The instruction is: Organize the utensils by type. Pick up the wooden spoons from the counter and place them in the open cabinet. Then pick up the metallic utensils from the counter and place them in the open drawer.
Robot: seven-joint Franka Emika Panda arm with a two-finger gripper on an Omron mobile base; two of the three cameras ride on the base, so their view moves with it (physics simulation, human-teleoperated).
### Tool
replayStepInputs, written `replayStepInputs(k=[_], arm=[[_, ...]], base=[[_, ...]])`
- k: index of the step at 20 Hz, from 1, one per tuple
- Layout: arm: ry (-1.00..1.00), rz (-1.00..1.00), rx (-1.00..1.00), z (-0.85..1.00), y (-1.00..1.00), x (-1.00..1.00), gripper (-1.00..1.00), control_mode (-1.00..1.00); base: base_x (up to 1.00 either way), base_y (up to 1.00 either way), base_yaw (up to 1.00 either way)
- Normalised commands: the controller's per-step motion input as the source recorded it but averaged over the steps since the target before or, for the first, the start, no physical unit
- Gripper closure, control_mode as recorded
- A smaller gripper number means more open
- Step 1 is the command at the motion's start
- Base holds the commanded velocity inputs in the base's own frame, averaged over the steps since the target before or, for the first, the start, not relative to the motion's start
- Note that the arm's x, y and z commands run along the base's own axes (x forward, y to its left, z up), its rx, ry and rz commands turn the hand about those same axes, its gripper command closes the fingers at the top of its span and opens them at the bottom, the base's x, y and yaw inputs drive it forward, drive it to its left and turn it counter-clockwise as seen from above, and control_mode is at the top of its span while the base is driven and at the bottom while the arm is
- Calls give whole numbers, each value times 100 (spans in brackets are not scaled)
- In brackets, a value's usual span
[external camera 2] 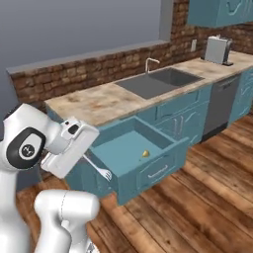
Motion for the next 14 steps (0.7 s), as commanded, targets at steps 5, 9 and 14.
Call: replayStepInputs(k=[5,9,14], arm=[[0,0,0,0,0,0,100,100],[0,0,0,0,0,0,100,100],[0,0,0,0,0,0,100,100]], base=[[2,74,-61],[26,74,-58],[35,65,-51]])
